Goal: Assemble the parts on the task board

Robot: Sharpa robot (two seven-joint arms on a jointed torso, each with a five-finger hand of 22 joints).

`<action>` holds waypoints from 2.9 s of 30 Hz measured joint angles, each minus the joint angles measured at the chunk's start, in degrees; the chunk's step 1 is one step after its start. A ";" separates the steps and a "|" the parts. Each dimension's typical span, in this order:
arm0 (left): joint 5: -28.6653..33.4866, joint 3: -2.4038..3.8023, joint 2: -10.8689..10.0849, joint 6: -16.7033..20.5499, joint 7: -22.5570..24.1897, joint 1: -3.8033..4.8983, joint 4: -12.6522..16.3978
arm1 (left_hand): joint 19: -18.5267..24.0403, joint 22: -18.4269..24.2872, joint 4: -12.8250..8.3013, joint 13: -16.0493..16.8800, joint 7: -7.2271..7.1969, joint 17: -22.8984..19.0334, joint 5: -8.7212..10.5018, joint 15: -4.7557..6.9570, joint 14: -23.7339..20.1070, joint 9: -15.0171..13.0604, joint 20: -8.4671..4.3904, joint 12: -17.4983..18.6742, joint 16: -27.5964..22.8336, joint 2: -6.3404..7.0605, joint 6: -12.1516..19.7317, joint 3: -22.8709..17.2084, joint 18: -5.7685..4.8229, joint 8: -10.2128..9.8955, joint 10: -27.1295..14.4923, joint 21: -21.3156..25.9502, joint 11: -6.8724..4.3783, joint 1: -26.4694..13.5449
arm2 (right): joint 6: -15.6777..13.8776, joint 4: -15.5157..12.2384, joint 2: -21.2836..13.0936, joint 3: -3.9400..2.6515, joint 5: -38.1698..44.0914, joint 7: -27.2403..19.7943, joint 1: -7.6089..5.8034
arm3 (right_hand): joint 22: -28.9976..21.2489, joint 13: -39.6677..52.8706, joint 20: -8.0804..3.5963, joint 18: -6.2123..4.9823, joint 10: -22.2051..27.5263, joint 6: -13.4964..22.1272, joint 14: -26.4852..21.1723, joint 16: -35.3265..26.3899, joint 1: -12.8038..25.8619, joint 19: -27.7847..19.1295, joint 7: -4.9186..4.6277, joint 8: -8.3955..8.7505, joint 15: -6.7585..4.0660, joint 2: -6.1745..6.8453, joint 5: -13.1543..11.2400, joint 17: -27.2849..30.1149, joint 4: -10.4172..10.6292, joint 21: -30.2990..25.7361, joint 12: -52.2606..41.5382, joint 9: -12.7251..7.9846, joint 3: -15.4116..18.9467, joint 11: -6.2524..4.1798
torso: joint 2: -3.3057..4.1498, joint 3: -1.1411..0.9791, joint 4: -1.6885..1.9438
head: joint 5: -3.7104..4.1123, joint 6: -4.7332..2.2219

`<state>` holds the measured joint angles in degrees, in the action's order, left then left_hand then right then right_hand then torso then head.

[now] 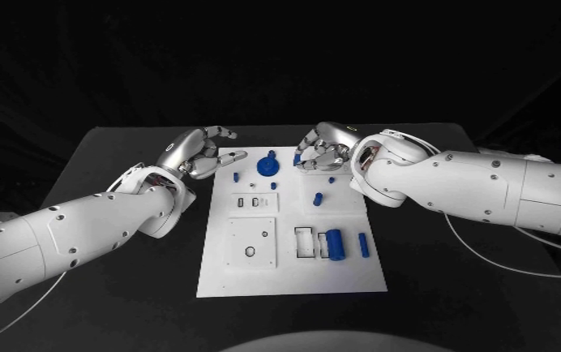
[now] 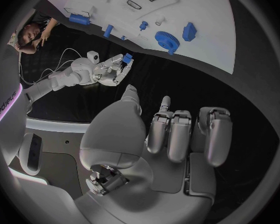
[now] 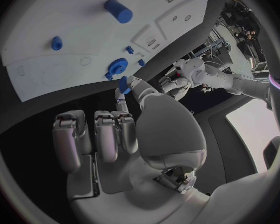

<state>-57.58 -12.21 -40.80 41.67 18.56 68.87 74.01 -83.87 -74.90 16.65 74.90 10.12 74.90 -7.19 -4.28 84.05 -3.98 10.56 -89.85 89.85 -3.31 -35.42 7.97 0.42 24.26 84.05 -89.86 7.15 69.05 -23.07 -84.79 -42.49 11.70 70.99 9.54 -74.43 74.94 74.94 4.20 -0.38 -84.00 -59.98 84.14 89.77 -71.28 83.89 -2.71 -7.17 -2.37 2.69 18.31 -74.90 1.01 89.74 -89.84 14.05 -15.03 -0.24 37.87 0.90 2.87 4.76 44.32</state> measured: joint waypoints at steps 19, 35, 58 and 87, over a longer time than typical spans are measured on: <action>-0.04 -0.01 0.61 -0.01 0.03 -0.01 -1.03 | 0.00 0.00 -0.01 0.00 0.00 0.05 0.00 0.00 0.00 0.00 0.00 0.00 0.00 -0.31 -0.42 0.31 0.00 0.00 0.00 0.00 0.00 0.31 | 4.83 -0.84 6.42 0.00 0.04 4.57 0.93 | -0.01 -0.01 -0.21 0.00 0.00 -0.01 -0.21 0.00 -0.40 0.21 -0.41 0.58 -0.20 -0.39 -0.04 -0.04 -0.16 0.00 0.00 -0.16 -0.16 0.00 | -0.07 -0.03 -0.07 | -0.70 0.98; -0.09 -0.01 0.70 -0.01 0.05 -0.01 -1.13 | 0.00 0.00 -0.01 0.05 -0.01 0.03 0.00 0.00 0.00 0.00 0.00 0.00 0.00 -0.30 -0.42 0.31 0.00 -0.22 0.00 0.00 0.00 0.30 | 5.36 0.90 9.90 0.01 4.68 9.26 4.10 | -0.02 -0.02 -0.20 0.00 0.00 -0.28 -0.21 0.00 -0.40 0.21 -1.33 0.38 -0.20 -0.38 0.15 -0.03 -0.49 0.00 0.00 -0.29 -0.48 0.00 | 0.07 -0.06 -0.12 | -0.85 1.53; -0.14 -0.01 0.70 -0.01 0.10 -0.01 -1.09 | 0.00 0.00 0.00 0.03 -0.01 0.02 0.00 0.00 0.00 0.00 0.00 0.00 0.00 -0.30 -0.41 0.31 0.00 -0.22 0.00 0.00 0.00 0.30 | 5.05 1.74 11.19 -0.11 8.68 11.42 5.47 | -0.03 -0.03 -0.20 0.00 0.01 1.07 -0.07 0.00 -0.39 0.21 -1.88 2.15 -0.06 -0.38 -0.57 -0.02 -0.96 0.00 0.00 -0.90 -0.34 0.42 | -0.02 -0.06 -0.09 | -0.59 1.86; -0.19 0.00 0.54 -0.01 0.15 -0.01 -1.10 | 0.00 0.00 0.00 0.02 -0.01 0.01 0.00 0.00 0.00 0.00 0.00 0.00 0.00 -0.30 -0.41 0.31 0.00 -0.21 0.00 0.00 0.00 0.30 | 5.89 1.12 10.64 -0.01 8.90 11.77 5.84 | 0.00 0.01 0.02 0.00 0.01 2.60 -0.21 0.00 0.00 -0.01 -1.98 3.10 0.23 -0.01 -1.24 0.00 -1.40 0.00 0.00 -1.48 -0.33 0.42 | -0.01 -0.04 -0.07 | -0.36 1.59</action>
<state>-57.77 -12.21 -40.26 41.66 18.71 68.85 72.90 -83.87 -74.90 16.65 74.92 10.11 74.91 -7.18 -4.28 84.05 -3.98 10.56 -89.85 89.85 -3.61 -35.83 8.27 0.42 24.05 84.05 -89.86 7.15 69.35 -17.19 -83.68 -31.85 11.69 79.89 21.31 -68.59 74.95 74.95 4.22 -0.38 -83.99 -57.38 83.92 89.77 -71.28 83.89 -4.69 -4.06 -2.15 2.68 17.07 -74.91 -0.39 89.74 -89.84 12.58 -15.36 0.18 37.86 0.86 2.81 4.39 45.91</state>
